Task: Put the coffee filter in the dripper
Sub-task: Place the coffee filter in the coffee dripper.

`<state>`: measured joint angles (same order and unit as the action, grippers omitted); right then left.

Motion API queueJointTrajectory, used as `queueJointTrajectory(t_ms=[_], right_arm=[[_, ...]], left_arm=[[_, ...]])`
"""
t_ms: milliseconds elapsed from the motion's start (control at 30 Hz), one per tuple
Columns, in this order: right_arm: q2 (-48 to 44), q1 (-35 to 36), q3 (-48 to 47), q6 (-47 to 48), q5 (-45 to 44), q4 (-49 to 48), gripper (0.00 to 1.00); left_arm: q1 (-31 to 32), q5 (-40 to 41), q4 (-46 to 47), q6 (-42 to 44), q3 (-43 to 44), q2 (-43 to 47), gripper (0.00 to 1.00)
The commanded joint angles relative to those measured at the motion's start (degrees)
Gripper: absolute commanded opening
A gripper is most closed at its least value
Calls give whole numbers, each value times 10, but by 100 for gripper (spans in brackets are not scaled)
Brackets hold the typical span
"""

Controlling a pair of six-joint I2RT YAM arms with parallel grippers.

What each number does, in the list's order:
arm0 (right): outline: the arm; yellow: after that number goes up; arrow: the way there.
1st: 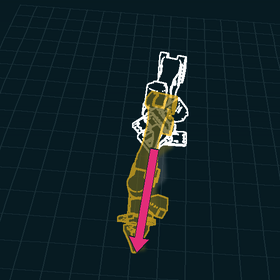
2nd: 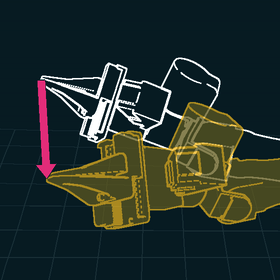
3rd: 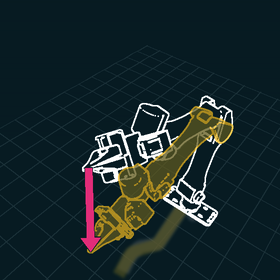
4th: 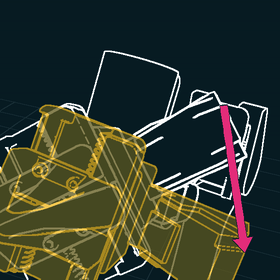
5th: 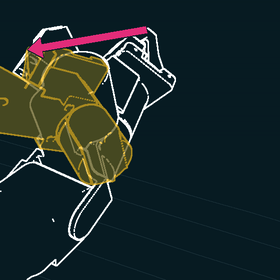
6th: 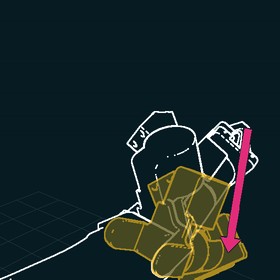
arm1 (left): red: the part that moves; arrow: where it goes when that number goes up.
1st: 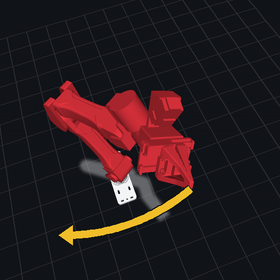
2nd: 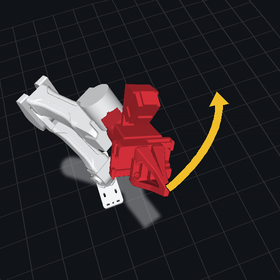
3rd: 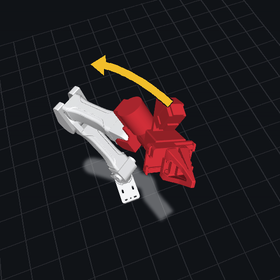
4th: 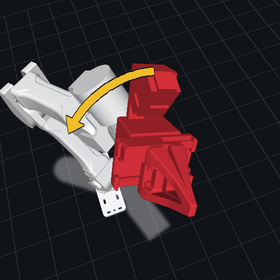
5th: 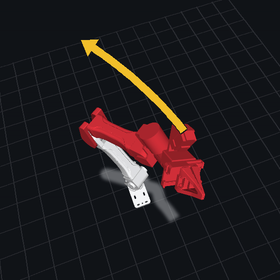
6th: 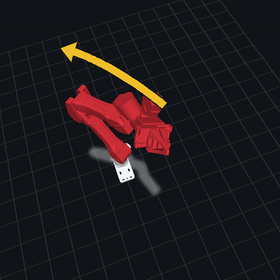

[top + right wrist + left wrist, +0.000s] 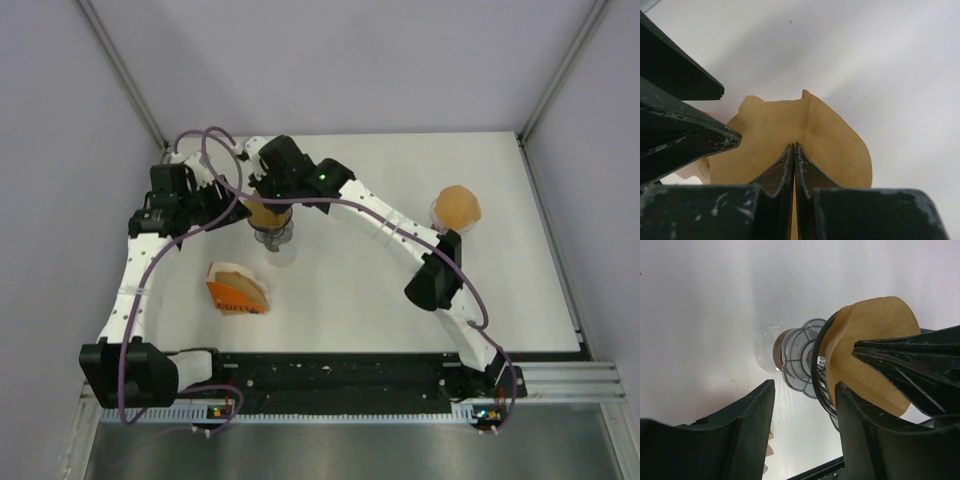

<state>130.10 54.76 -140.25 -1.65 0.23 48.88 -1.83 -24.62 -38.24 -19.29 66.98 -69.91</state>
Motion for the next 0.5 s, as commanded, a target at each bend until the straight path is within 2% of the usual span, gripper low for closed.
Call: queueJointTrajectory(t_ms=[0, 200, 400, 467], right_arm=[[-78, 9, -6, 11, -1, -43, 0], [-104, 3, 7, 6, -24, -44, 0], [-177, -26, 29, 8, -53, -44, 1], [-211, -41, 50, 11, -71, -44, 16]], left_arm=[[2, -3, -1, 10, 25, 19, 57], [1, -3, -4, 17, 38, 21, 60], [0, 5, -14, 38, 68, 28, 66], [0, 11, -14, 43, 73, 32, 72]])
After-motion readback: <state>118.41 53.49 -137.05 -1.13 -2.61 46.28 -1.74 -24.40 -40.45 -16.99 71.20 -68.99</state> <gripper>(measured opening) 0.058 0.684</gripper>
